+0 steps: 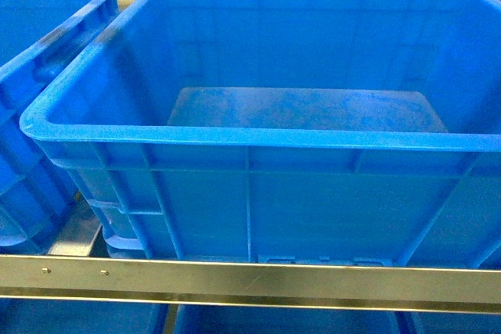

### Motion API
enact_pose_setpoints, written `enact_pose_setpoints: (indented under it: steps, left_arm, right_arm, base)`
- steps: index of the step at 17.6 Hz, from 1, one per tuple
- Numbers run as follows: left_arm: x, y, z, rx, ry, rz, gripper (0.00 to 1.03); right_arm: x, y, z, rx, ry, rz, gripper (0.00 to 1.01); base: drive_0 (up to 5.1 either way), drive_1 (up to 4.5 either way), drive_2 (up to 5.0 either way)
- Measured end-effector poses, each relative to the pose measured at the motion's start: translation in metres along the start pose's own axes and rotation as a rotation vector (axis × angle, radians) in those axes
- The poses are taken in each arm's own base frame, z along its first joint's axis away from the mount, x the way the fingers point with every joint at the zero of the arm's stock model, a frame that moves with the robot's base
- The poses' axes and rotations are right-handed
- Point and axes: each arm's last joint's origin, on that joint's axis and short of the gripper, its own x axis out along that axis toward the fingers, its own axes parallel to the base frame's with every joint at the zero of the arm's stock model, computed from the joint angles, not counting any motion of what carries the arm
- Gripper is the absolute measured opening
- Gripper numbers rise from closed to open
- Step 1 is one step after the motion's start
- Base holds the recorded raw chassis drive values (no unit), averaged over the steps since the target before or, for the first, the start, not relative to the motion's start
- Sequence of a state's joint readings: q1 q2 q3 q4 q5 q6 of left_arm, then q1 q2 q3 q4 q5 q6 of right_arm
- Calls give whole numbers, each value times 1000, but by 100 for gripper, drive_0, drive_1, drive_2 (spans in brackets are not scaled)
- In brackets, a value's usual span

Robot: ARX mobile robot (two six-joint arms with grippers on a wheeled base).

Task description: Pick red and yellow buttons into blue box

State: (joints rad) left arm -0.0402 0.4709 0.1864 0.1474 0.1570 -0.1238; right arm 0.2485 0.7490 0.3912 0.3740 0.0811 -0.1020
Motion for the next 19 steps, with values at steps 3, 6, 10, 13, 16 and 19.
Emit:
enact_pose_setpoints:
  steps: [3,6,10,13,16,19]
  left_arm:
    - [0,0,0,0,0,0,24]
    - [0,0,0,0,-1,0,24]
    - [0,0,0,0,-1,0,24]
    - [0,0,0,0,-2,0,24]
    - [0,0,0,0,-1,0,24]
    - [0,0,0,0,-1,0,24]
  right_arm:
    - [31,7,18,-42,3,82,33]
    - [76,31,31,-94,99,234,33]
    - [141,53,30,-137,258,318,33]
    - [207,69,19,-166,476,372,33]
    - [246,77,-4,-251,608,355,33]
    - [255,75,-7,-297,626,341,33]
  base:
    - [0,0,0]
    - [0,0,0]
    - [0,0,0]
    - [0,0,0]
    - [0,0,0]
    - [0,0,0]
